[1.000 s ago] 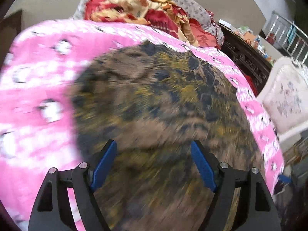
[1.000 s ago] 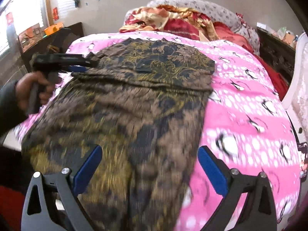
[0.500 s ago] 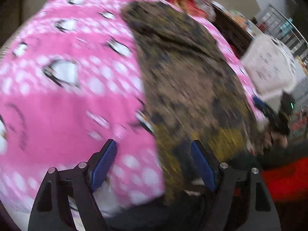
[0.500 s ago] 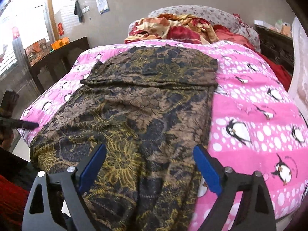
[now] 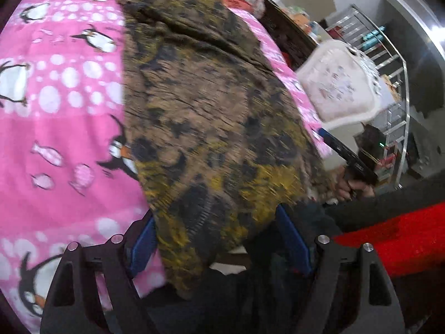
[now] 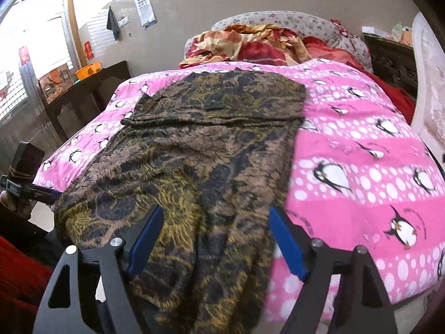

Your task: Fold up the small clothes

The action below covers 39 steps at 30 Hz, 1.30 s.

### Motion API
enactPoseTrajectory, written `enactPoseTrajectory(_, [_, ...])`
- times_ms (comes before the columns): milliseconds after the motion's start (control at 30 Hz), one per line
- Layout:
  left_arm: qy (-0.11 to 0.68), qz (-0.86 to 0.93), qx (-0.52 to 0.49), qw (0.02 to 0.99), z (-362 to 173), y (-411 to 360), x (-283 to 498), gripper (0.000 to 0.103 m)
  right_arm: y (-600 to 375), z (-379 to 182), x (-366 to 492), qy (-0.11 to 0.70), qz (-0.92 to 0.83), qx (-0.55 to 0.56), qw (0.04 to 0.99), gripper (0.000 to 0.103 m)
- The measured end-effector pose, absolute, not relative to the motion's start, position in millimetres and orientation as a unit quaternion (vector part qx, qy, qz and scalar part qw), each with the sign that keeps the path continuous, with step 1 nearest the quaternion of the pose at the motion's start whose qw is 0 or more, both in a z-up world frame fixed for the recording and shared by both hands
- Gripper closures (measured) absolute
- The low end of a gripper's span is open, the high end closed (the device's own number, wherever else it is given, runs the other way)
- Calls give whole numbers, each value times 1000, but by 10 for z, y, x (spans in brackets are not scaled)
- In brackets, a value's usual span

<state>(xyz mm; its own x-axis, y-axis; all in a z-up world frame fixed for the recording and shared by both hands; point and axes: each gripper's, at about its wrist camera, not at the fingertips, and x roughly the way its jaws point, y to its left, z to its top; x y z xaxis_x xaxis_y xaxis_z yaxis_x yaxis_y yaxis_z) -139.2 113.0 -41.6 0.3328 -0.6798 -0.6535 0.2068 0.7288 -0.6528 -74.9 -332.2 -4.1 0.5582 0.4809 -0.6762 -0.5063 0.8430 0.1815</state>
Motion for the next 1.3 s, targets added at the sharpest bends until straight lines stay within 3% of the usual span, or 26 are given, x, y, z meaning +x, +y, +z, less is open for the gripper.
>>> enactPoseTrajectory(133, [500,-290,-240,780,-393,1141,-1436,43,-3539,-70,-849,384,272,-11,882,22])
enactPoseTrajectory(267, [500,-297,-238,778,-408,1081,-1477,47,-3722,-199,-983,411,292,-7,864,33])
enactPoseTrajectory(367, [501,-297,-235,778,-432,1051,-1454,64,-3801,-339,-1057,430,307,5,849,38])
enactPoseTrajectory(433, [503,-298,-234,777,-442,1052,-1448,84,-3839,-430,-1081,441,316,26,840,40])
enactPoseTrajectory(733, [504,-280,-241,781,-495,1046,-1424,87,-3770,-522,-1137,459,342,56,818,43])
enactPoseTrajectory(767, [502,-278,-243,782,-496,1048,-1415,87,-3751,-523,-1130,462,338,50,818,48])
enactPoseTrajectory(800, [501,-274,-245,783,-492,1054,-1411,90,-3736,-539,-1117,471,327,40,818,80])
enactPoseTrajectory(833, [498,-267,-242,789,-480,1066,-1418,103,-3749,-556,-1105,481,323,37,814,97])
enactPoseTrajectory(1133, [450,-248,-282,810,-332,1403,-1564,103,-4323,-179,-1214,428,349,139,822,98])
enactPoseTrajectory(1300, [484,-251,-267,795,-463,1240,-1488,103,-4304,-224,-1194,425,351,148,821,98])
